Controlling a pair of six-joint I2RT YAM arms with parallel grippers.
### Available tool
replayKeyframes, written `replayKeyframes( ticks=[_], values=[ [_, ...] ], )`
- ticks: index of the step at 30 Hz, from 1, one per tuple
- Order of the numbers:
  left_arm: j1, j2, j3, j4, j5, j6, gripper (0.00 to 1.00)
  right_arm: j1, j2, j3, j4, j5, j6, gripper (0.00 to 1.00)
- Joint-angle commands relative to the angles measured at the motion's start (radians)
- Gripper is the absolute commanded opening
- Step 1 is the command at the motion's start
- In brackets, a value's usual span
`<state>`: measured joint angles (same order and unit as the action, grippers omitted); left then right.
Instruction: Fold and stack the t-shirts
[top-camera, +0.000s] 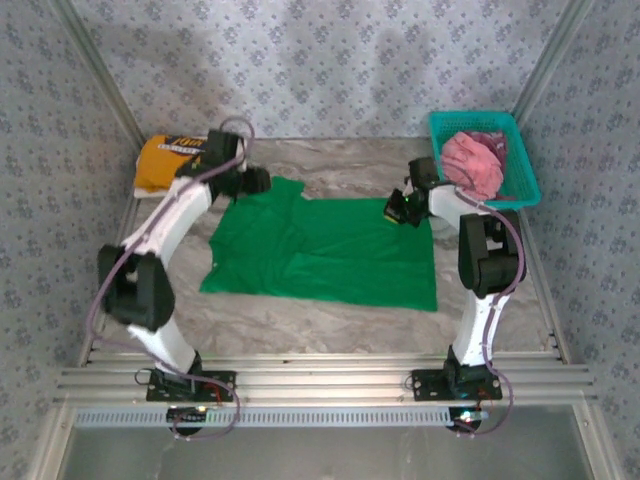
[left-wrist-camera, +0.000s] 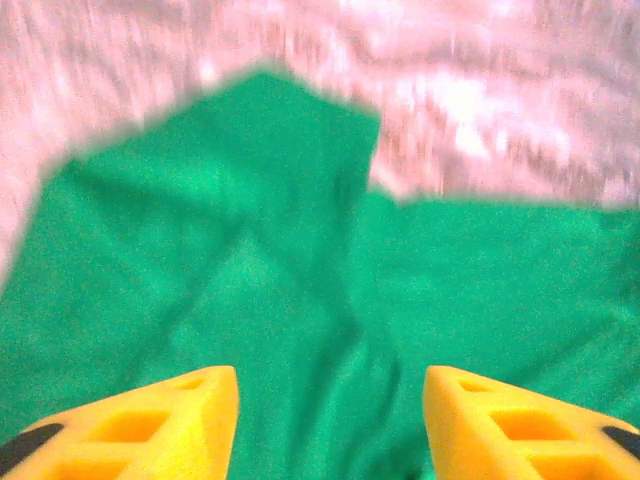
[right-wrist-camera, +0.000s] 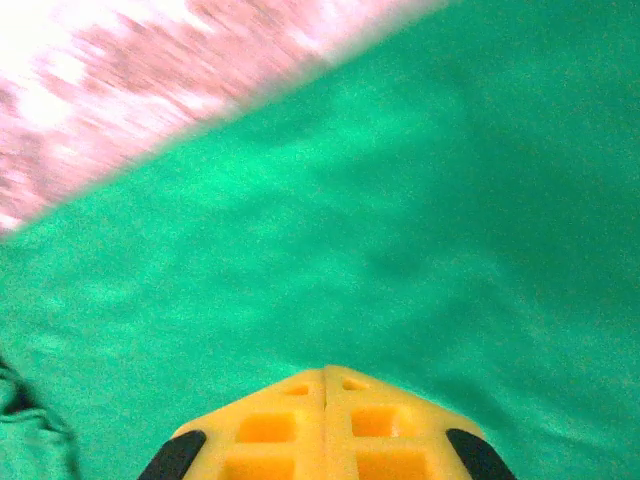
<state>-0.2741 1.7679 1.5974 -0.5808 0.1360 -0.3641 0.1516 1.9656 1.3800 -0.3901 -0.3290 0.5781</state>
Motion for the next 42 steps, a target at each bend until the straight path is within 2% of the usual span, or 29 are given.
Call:
replayKeyframes(
  ticks=[1, 4, 7, 8, 10, 11, 13, 17, 19, 23, 32, 39, 42],
  values=[
    [0.050, 0.226, 0.253, -0.154, 0.020, 0.109, 0.54, 0.007, -0.014, 0.091, -0.021, -0.002, -0.068, 0.06],
    [0.086, 0.452, 0.595, -0.267, 0.052, 0.144, 0.59, -0.002, -0.025, 0.120, -0.021, -0.009, -0.087, 0.14],
    [0.088, 0.691, 0.993, -0.446, 0.029, 0.198, 0.70, -0.017, -0.034, 0.133, -0.006, -0.009, -0.101, 0.17],
    [0.090, 0.758, 1.123, -0.496, 0.039, 0.203, 0.70, -0.021, -0.034, 0.141, -0.007, -0.016, -0.103, 0.18],
    [0.097, 0.884, 1.312, -0.580, 0.067, 0.191, 0.73, -0.027, -0.035, 0.151, -0.007, -0.022, -0.107, 0.18],
    [0.098, 0.917, 1.345, -0.594, 0.071, 0.180, 0.77, -0.028, -0.038, 0.154, -0.008, -0.019, -0.108, 0.18],
    [0.095, 0.917, 1.278, -0.567, 0.075, 0.180, 0.79, -0.029, -0.043, 0.157, -0.009, -0.022, -0.110, 0.19],
    [0.090, 0.858, 1.019, -0.405, 0.083, 0.183, 0.79, -0.024, -0.059, 0.144, 0.000, -0.047, -0.112, 0.19],
    [0.087, 0.879, 1.021, -0.377, 0.080, 0.183, 0.79, -0.021, -0.066, 0.134, -0.002, -0.063, -0.115, 0.19],
    [0.077, 0.964, 1.146, -0.397, 0.092, 0.175, 0.80, -0.023, -0.095, 0.079, 0.016, -0.102, -0.117, 0.18],
    [0.061, 1.003, 1.148, -0.298, 0.024, 0.205, 0.81, -0.039, -0.134, -0.035, 0.093, -0.177, -0.108, 0.17],
    [0.058, 1.062, 1.152, -0.290, 0.078, 0.142, 0.83, -0.058, -0.144, -0.053, 0.154, -0.230, -0.073, 0.16],
    [0.047, 1.074, 1.150, -0.311, 0.097, 0.143, 0.77, -0.070, -0.143, -0.055, 0.160, -0.243, -0.067, 0.16]
  ],
)
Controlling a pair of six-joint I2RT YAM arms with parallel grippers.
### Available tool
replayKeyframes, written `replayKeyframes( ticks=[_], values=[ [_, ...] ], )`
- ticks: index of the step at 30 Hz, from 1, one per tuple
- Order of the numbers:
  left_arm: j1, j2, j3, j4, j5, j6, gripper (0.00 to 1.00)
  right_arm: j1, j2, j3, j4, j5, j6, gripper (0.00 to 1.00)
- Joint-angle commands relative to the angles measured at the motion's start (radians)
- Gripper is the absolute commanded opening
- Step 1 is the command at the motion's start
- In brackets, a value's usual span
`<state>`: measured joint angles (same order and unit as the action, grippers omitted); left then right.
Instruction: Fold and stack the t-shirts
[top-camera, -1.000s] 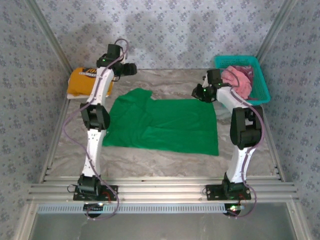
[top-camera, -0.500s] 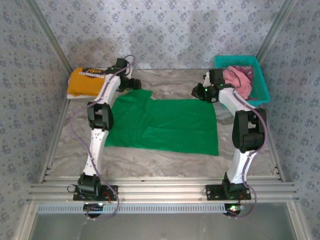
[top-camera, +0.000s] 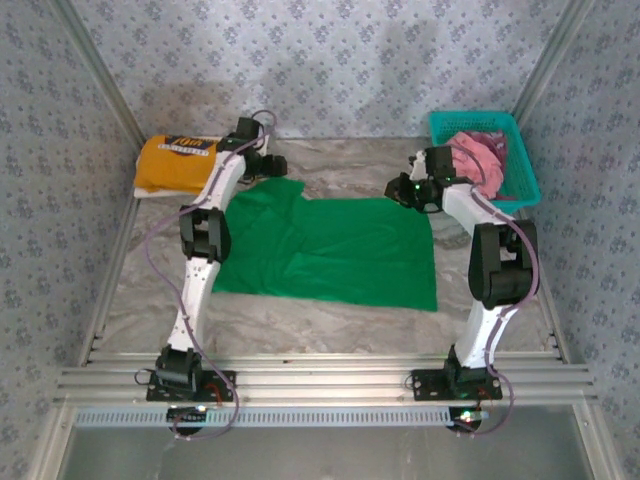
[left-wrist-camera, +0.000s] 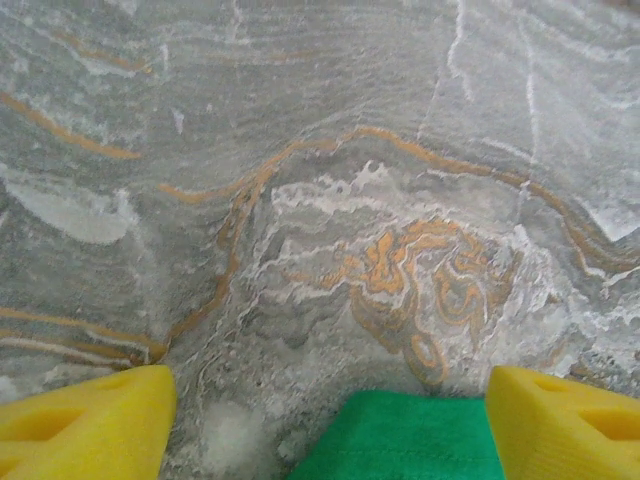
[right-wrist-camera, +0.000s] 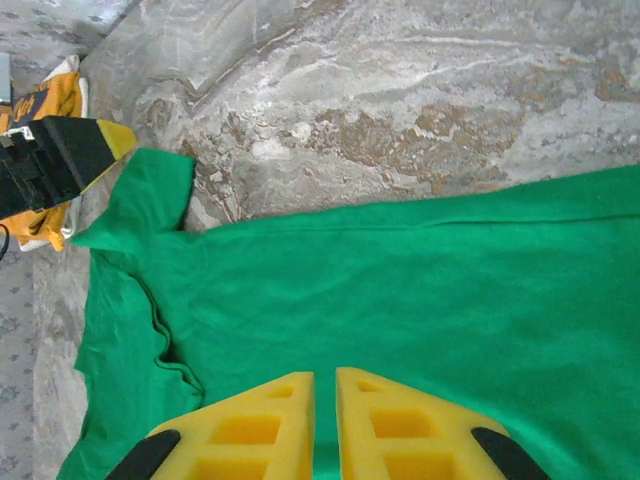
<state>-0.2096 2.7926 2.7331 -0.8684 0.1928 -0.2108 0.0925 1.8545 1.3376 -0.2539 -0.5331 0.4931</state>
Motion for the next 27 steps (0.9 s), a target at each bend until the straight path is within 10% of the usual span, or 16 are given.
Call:
replayKeyframes(
  ticks=[1, 4, 14, 22, 27],
  values=[
    [-0.022, 0.048, 0.008, -0.027, 0.046, -0.009, 0.72, -0.015, -0.031, -0.015, 0.024, -0.045, 0.021, 0.16],
    [-0.028, 0.048, 0.006, -0.032, 0.057, -0.004, 0.44, -0.038, -0.026, -0.039, 0.057, -0.074, 0.054, 0.16],
    [-0.049, 0.037, -0.002, -0.035, 0.116, -0.024, 0.00, -0.081, -0.044, -0.087, 0.079, -0.100, 0.075, 0.15],
    [-0.052, -0.041, -0.076, 0.032, 0.068, -0.013, 0.00, -0.074, 0.003, -0.063, 0.055, -0.087, 0.052, 0.15],
    [-0.039, -0.098, -0.071, 0.076, 0.000, 0.003, 0.00, -0.002, 0.120, 0.135, -0.218, 0.145, -0.100, 0.15]
  ],
)
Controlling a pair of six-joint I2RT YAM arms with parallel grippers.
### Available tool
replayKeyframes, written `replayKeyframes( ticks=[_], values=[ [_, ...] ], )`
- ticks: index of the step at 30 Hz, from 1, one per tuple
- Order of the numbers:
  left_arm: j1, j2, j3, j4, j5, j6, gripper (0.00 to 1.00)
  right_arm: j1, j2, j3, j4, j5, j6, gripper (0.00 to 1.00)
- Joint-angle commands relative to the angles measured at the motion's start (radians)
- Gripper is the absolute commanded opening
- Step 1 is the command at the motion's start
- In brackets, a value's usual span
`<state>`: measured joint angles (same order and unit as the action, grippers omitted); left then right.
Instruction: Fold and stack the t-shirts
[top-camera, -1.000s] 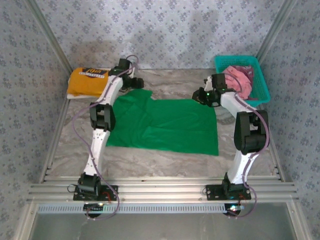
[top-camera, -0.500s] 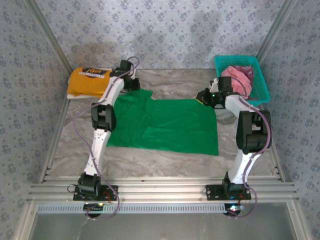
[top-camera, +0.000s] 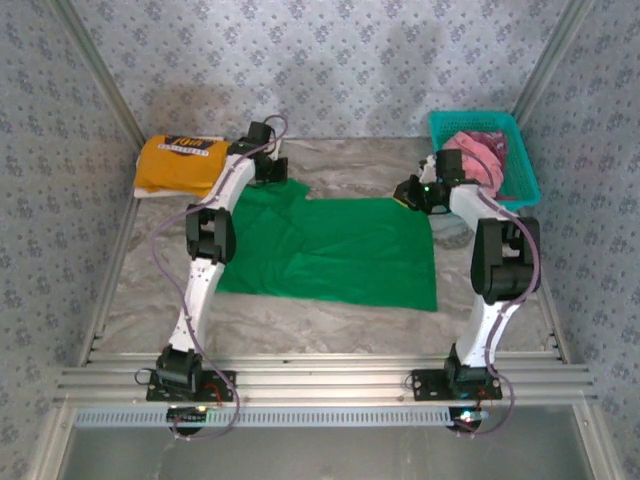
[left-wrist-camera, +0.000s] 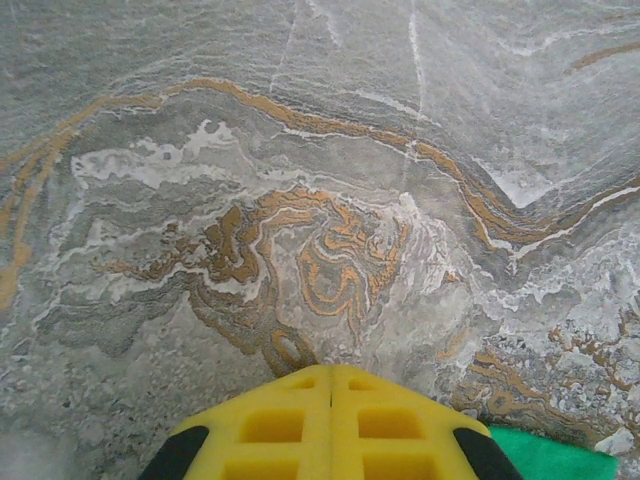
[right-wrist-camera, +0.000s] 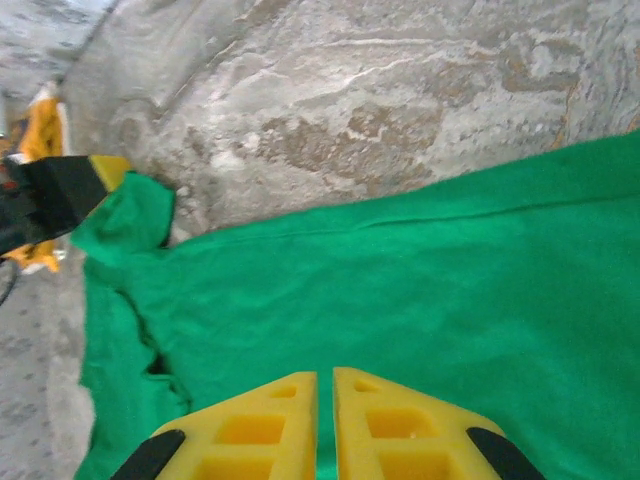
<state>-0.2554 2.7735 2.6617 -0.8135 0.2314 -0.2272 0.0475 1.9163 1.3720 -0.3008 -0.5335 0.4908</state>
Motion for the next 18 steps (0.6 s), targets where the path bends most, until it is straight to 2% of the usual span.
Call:
replayKeyframes(
  ticks=[1, 5, 10, 12, 18],
  values=[
    [0.012, -0.086, 0.007, 0.028, -0.042, 0.017, 0.00, 0.053, 0.075, 0.133, -0.211, 0.191, -0.108, 0.15],
    [0.022, -0.108, 0.047, 0.051, -0.024, 0.020, 0.00, 0.062, 0.111, 0.196, -0.259, 0.292, -0.096, 0.17],
    [0.021, -0.127, 0.070, 0.079, -0.004, 0.018, 0.00, 0.051, 0.158, 0.245, -0.296, 0.294, -0.071, 0.18],
    [0.021, -0.124, 0.088, 0.034, -0.043, -0.003, 0.00, 0.048, 0.159, 0.244, -0.296, 0.286, -0.071, 0.18],
    [0.015, -0.128, 0.074, 0.025, -0.053, 0.051, 0.00, 0.028, 0.165, 0.246, -0.296, 0.317, -0.046, 0.18]
  ],
)
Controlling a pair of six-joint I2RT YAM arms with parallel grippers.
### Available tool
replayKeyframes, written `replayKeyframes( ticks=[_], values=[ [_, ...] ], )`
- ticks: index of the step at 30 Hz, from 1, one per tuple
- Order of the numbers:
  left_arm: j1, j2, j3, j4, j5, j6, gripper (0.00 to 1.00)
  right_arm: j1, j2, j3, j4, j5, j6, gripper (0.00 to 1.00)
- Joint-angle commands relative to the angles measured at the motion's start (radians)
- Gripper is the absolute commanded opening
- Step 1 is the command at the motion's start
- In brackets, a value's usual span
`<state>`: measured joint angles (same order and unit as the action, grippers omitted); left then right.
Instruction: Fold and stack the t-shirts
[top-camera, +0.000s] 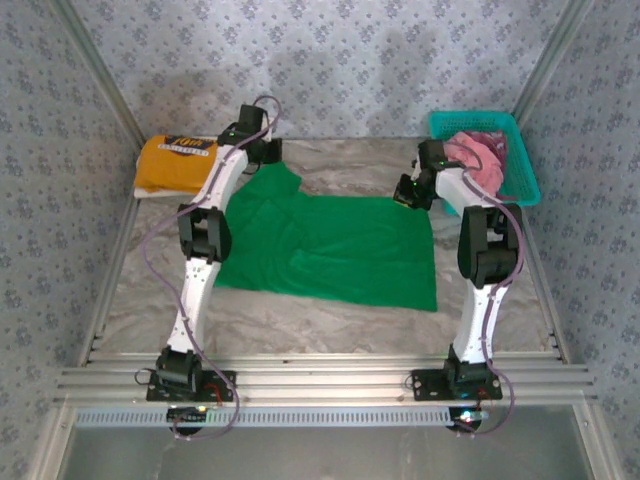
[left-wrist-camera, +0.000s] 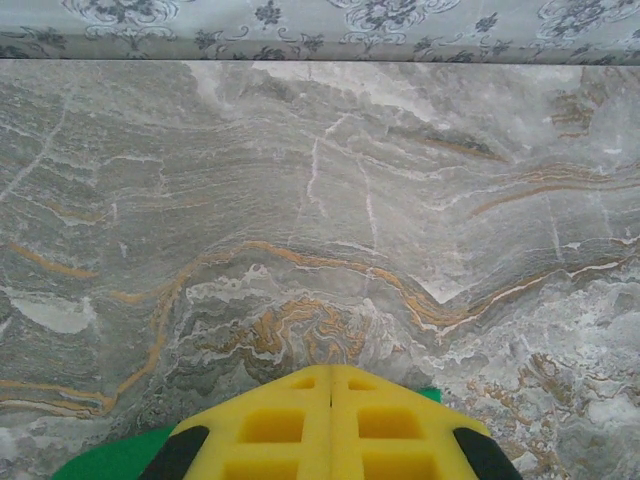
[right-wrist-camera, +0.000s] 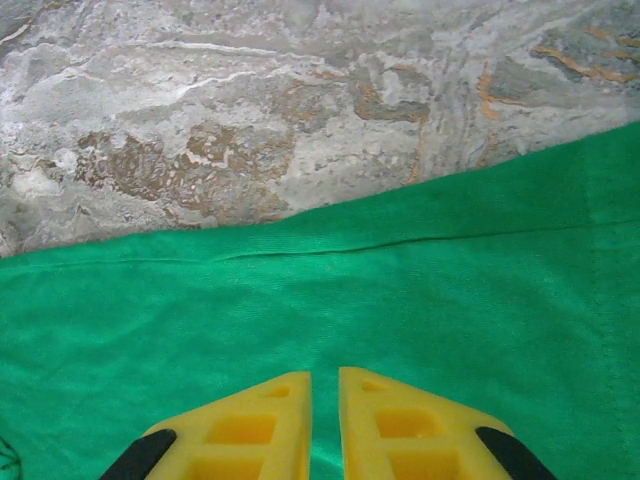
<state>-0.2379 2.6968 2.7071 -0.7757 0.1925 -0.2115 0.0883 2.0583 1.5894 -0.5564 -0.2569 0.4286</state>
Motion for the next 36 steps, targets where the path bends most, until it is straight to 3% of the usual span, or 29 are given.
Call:
replayKeyframes(
  ticks=[1, 9, 17, 22, 24, 36],
  values=[
    [-0.002, -0.052, 0.030, -0.017, -0.018, 0.039, 0.00, -0.021, 0.026, 0.030, -0.040, 0.051, 0.018, 0.19],
    [0.029, -0.115, -0.077, -0.039, -0.053, 0.073, 0.00, -0.027, 0.134, 0.196, -0.187, 0.234, -0.043, 0.28],
    [0.078, -0.243, -0.288, 0.068, -0.077, 0.094, 0.00, -0.022, 0.250, 0.354, -0.249, 0.286, -0.062, 0.35],
    [0.100, -0.286, -0.370, 0.091, -0.087, 0.099, 0.00, -0.022, 0.293, 0.421, -0.263, 0.251, -0.070, 0.41],
    [0.111, -0.312, -0.415, 0.133, -0.092, 0.098, 0.00, -0.027, 0.305, 0.434, -0.266, 0.248, -0.067, 0.49],
    [0.104, -0.309, -0.446, 0.159, -0.027, 0.090, 0.00, -0.006, 0.478, 0.624, -0.277, 0.055, 0.009, 0.52]
  ],
)
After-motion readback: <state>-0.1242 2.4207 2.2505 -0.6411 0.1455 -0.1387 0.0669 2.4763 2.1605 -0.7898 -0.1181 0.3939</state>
